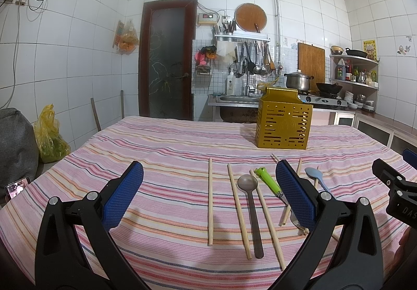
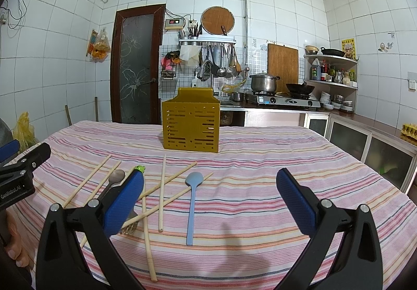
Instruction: Organize utensils
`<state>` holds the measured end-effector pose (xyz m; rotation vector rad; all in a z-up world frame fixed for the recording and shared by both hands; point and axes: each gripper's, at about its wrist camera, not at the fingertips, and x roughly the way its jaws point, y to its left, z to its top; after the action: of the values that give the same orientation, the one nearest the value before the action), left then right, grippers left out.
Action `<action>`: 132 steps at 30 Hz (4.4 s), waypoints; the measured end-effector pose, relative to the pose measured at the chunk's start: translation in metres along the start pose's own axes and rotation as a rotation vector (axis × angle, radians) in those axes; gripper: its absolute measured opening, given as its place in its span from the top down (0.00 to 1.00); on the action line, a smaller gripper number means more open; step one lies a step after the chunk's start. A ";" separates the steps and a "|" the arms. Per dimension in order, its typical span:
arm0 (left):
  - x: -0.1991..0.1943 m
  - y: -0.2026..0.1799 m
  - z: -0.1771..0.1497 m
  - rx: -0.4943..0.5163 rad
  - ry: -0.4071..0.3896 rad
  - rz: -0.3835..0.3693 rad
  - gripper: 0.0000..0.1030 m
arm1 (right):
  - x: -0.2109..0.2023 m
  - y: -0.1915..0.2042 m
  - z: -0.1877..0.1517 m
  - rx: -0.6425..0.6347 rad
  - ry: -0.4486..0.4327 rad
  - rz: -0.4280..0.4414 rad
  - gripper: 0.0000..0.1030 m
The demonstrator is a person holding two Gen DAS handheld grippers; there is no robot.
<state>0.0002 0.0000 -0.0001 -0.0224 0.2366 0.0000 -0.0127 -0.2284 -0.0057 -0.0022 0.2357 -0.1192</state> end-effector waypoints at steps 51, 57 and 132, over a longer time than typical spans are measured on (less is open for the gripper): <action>0.000 0.000 0.000 0.003 0.004 0.001 0.05 | 0.001 0.002 0.002 0.004 -0.004 -0.007 0.04; -0.002 -0.004 -0.006 0.010 -0.002 0.004 0.05 | -0.006 -0.008 0.004 0.002 -0.011 -0.013 0.04; 0.265 0.007 0.007 0.046 0.722 -0.006 0.47 | 0.218 0.016 -0.005 -0.041 0.633 0.027 0.54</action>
<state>0.2591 0.0062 -0.0553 0.0235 0.9584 -0.0201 0.1982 -0.2381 -0.0619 -0.0021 0.8704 -0.0855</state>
